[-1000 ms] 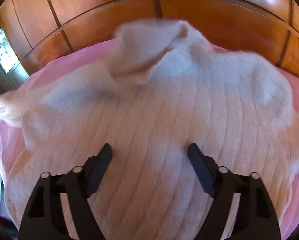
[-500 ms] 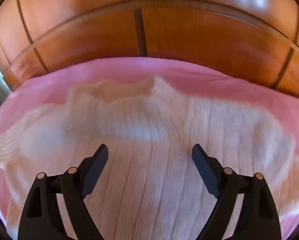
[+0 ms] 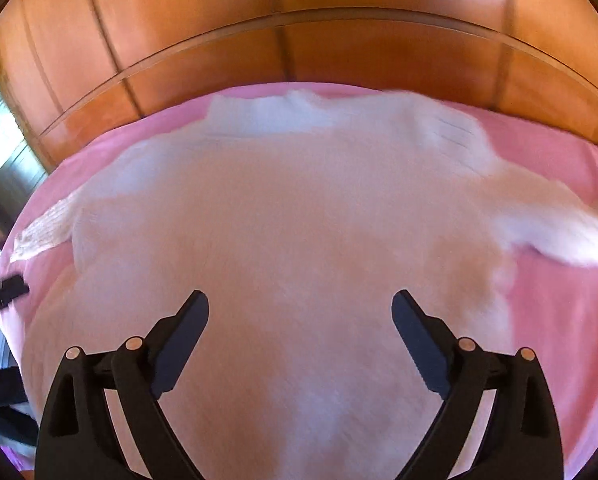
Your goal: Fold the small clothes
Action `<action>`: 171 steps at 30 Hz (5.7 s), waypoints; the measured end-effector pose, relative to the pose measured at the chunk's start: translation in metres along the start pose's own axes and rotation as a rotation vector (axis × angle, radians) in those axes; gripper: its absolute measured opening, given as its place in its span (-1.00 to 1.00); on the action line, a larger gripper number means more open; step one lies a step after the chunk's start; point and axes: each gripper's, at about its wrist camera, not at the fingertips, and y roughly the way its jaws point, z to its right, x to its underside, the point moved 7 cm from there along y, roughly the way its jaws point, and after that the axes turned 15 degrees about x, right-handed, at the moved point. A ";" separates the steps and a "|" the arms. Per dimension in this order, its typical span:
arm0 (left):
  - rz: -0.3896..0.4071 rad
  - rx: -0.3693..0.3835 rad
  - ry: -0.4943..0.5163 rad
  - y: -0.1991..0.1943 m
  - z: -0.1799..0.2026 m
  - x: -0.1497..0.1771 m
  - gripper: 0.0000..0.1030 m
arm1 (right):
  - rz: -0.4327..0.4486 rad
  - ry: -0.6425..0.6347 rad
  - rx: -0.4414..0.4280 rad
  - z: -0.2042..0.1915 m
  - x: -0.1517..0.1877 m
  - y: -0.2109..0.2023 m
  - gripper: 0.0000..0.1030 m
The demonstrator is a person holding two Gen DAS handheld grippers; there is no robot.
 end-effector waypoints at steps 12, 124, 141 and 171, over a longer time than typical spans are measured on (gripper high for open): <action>-0.126 0.191 0.042 0.031 0.048 0.078 -0.15 | -0.140 0.238 -0.118 0.116 0.102 -0.056 0.13; -0.040 -0.230 0.230 0.146 0.124 0.015 0.24 | 0.021 0.805 0.344 0.419 -0.081 0.017 -0.91; -0.022 -0.003 0.136 0.129 0.129 -0.011 0.24 | 0.207 0.045 -0.343 -0.069 -0.213 -0.046 -0.91; 0.111 0.124 0.278 0.166 0.170 -0.135 -0.88 | 0.026 0.113 -0.069 0.011 -0.132 0.047 0.04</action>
